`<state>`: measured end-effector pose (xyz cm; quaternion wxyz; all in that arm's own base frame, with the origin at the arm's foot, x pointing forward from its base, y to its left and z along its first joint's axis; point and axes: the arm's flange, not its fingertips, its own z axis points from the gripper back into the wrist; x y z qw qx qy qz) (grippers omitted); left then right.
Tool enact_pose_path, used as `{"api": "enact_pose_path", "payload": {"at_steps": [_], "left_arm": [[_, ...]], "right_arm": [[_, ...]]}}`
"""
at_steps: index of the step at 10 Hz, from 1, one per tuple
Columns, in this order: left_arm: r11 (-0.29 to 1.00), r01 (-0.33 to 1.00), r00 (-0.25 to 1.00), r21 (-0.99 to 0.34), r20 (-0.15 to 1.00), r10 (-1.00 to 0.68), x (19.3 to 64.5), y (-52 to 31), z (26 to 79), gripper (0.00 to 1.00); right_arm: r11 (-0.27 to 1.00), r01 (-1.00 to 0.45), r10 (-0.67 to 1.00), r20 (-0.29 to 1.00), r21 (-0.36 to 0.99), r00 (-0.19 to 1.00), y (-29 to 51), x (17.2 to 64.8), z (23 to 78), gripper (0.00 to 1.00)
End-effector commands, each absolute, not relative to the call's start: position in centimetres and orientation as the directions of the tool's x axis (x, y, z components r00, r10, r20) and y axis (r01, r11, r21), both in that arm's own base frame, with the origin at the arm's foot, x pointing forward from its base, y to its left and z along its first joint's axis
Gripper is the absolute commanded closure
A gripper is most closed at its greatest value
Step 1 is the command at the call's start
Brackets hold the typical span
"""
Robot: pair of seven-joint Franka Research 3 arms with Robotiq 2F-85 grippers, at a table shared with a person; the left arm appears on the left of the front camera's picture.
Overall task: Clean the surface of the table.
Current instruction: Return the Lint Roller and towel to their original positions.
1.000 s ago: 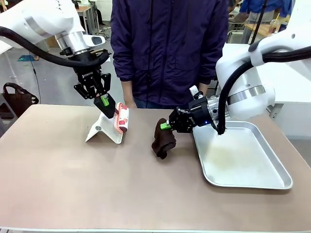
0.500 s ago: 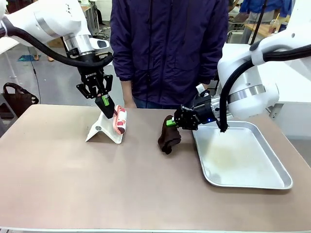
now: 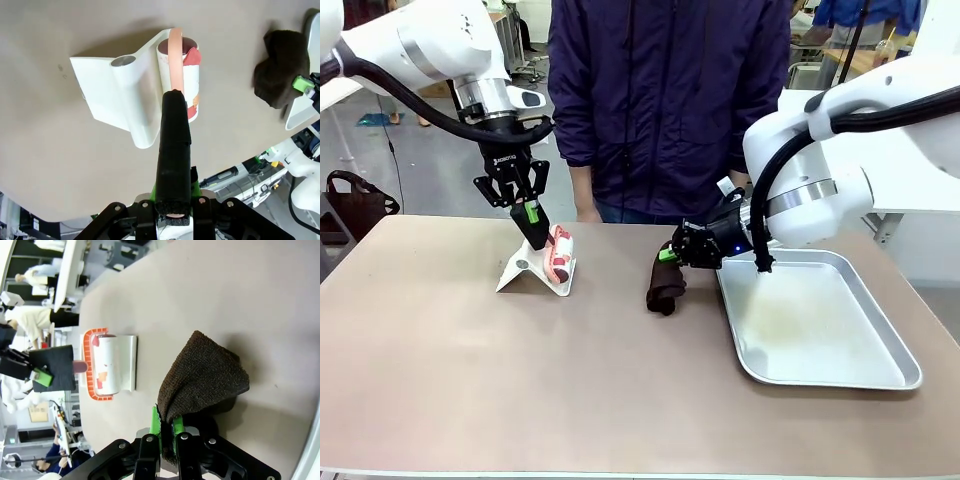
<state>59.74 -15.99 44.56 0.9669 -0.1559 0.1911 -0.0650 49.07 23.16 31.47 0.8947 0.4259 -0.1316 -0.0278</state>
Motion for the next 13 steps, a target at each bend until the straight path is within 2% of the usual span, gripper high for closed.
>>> {"api": "enact_pose_path", "payload": {"at_steps": [1,9,10,11,12,13], "left_arm": [[0.952,0.059,0.906,-0.302,-0.385,-0.178,60.5,-16.1,44.5,0.78],[0.960,0.028,0.912,-0.278,-0.387,-0.138,61.1,-16.7,43.2,0.78],[0.960,0.026,0.912,-0.279,-0.386,-0.137,61.1,-16.6,43.2,0.78],[0.960,0.020,0.914,-0.280,-0.385,-0.131,61.0,-16.5,43.2,0.22],[0.958,0.019,0.915,-0.287,-0.381,-0.132,61.0,-16.4,43.4,0.19],[0.959,0.016,0.916,-0.283,-0.380,-0.127,61.0,-16.2,43.4,0.00]], "right_arm": [[0.652,-0.015,-0.224,0.212,0.758,0.951,23.9,49.8,31.6,0.89],[0.642,-0.028,-0.225,0.223,0.766,0.949,24.1,49.7,31.0,0.89],[0.642,-0.025,-0.220,0.215,0.766,0.952,24.1,49.8,30.9,0.74],[0.643,-0.028,-0.210,0.212,0.765,0.955,24.1,49.7,30.9,0.32],[0.644,-0.029,-0.207,0.211,0.765,0.955,24.1,49.8,31.0,0.16],[0.644,-0.030,-0.206,0.211,0.764,0.955,24.1,49.8,31.0,0.00]]}}
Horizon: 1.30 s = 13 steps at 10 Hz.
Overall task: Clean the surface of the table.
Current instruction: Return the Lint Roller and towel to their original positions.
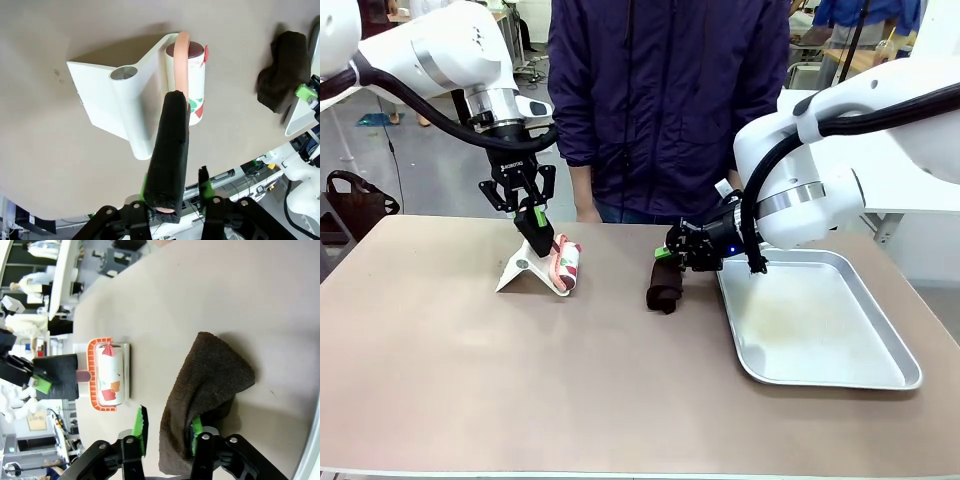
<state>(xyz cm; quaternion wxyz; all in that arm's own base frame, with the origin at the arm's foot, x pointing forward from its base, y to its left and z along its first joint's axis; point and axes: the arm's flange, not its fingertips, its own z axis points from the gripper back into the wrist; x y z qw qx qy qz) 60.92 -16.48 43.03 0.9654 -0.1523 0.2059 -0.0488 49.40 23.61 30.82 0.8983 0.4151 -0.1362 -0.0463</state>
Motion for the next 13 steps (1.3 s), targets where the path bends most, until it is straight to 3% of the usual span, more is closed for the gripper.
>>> {"api": "enact_pose_path", "payload": {"at_steps": [1,8,11,13], "left_arm": [[0.959,0.015,0.916,-0.282,-0.380,-0.126,61.0,-16.0,43.5,0.00],[0.947,-0.027,0.935,-0.319,-0.343,-0.089,59.1,-10.6,45.0,0.00],[0.833,0.000,0.949,-0.553,-0.262,-0.174,54.3,-5.3,46.3,0.00],[0.683,0.100,0.967,-0.723,-0.090,-0.237,49.3,-1.5,45.9,0.00]], "right_arm": [[0.643,-0.032,-0.207,0.213,0.765,0.955,24.1,49.8,31.0,0.00],[0.666,-0.047,-0.205,0.243,0.745,0.948,23.1,49.6,31.1,0.00],[0.650,-0.040,-0.225,0.243,0.759,0.943,19.5,48.8,32.0,0.00],[0.602,-0.015,-0.259,0.214,0.798,0.942,16.3,48.1,33.0,0.00]]}}
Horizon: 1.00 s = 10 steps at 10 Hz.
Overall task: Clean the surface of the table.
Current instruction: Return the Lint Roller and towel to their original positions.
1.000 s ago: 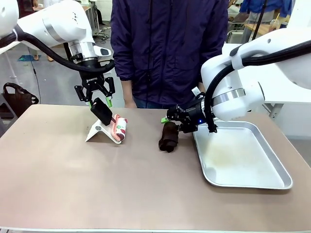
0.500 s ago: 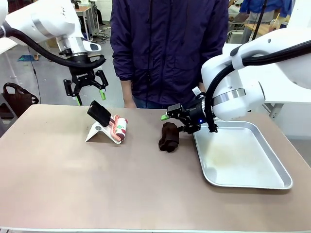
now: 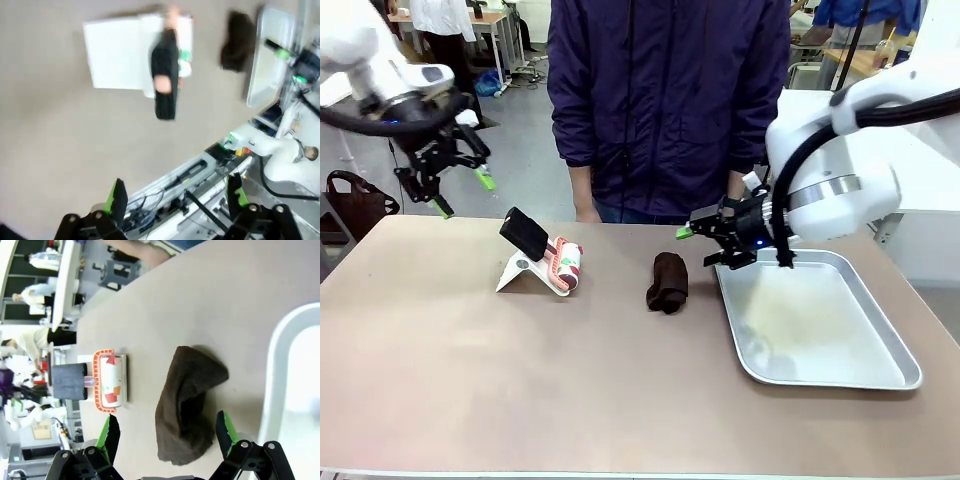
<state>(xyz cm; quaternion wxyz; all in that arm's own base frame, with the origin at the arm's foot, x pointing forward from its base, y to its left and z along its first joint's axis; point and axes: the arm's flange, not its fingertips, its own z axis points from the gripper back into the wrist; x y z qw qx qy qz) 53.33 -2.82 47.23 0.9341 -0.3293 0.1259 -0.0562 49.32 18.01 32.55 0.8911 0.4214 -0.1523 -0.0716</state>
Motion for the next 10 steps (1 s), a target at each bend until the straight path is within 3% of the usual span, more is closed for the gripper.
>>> {"api": "enact_pose_path", "payload": {"at_steps": [1,3,5,8,10], "left_arm": [[0.589,0.167,0.970,-0.790,0.023,-0.244,46.6,0.4,45.5,0.00],[0.354,0.272,0.957,-0.895,0.214,-0.195,41.7,4.7,44.1,0.00],[0.166,0.290,0.956,-0.942,0.281,-0.080,39.8,8.2,41.6,0.00],[-0.029,0.285,0.958,-0.958,0.286,-0.025,41.5,10.6,37.9,0.00],[-0.060,0.314,0.949,-0.947,0.313,0.036,43.4,9.9,36.8,0.00]], "right_arm": [[0.576,0.001,-0.270,0.190,0.818,0.944,14.7,47.6,33.6,0.00],[0.518,0.038,-0.230,0.095,0.855,0.969,11.3,46.1,35.0,0.00],[0.437,0.101,-0.158,-0.034,0.894,0.987,7.8,44.2,36.0,0.00],[0.244,0.118,-0.047,-0.110,0.962,0.993,2.7,41.2,36.4,0.00],[0.131,0.108,-0.086,-0.097,0.985,0.992,0.2,39.6,36.5,0.00]]}}
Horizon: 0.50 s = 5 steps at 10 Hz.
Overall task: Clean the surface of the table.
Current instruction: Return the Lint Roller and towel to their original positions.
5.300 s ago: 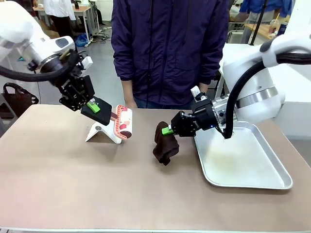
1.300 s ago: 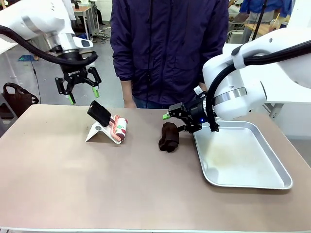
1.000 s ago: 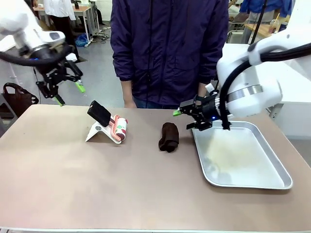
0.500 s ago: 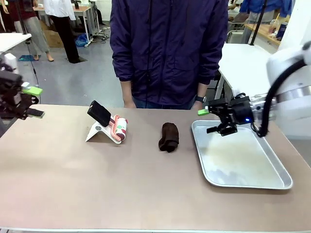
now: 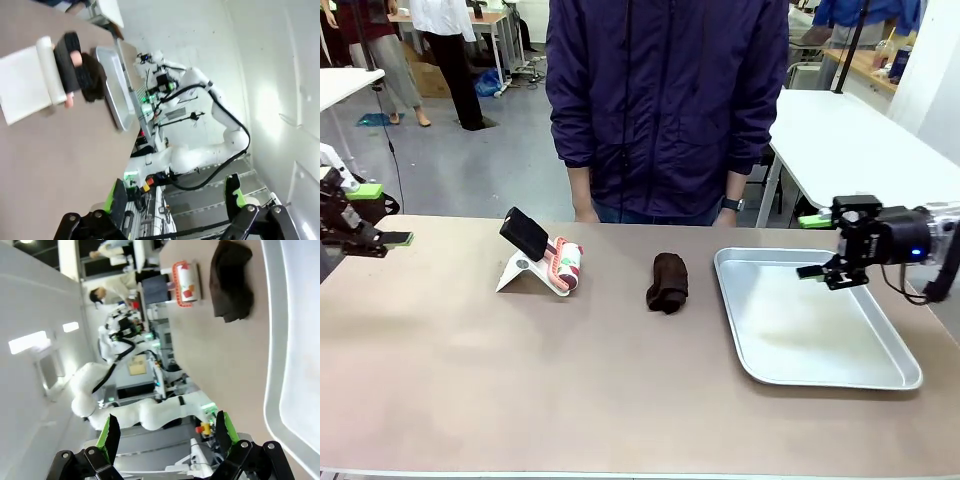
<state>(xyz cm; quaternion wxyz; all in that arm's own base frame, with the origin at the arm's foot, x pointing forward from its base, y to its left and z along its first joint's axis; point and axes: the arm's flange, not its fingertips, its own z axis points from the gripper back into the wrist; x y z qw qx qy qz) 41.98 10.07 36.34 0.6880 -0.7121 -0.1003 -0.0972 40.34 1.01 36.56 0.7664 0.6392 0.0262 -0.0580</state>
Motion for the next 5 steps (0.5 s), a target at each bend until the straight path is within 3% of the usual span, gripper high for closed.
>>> {"api": "enact_pose_path", "payload": {"at_steps": [1,2,5], "left_arm": [[-0.062,0.322,0.946,-0.945,0.318,0.065,43.9,9.7,36.8,0.00],[-0.060,0.303,0.952,-0.951,0.300,0.058,44.6,9.1,36.8,0.00],[-0.051,0.287,0.958,-0.957,0.285,0.036,43.3,9.9,36.1,0.00]], "right_arm": [[0.111,0.089,-0.131,-0.074,0.990,0.989,-0.2,39.3,36.3,0.00],[0.176,0.122,-0.055,-0.114,0.977,0.992,1.0,40.3,36.6,0.00],[0.176,0.122,-0.055,-0.114,0.977,0.992,1.0,40.3,36.6,0.00]]}}
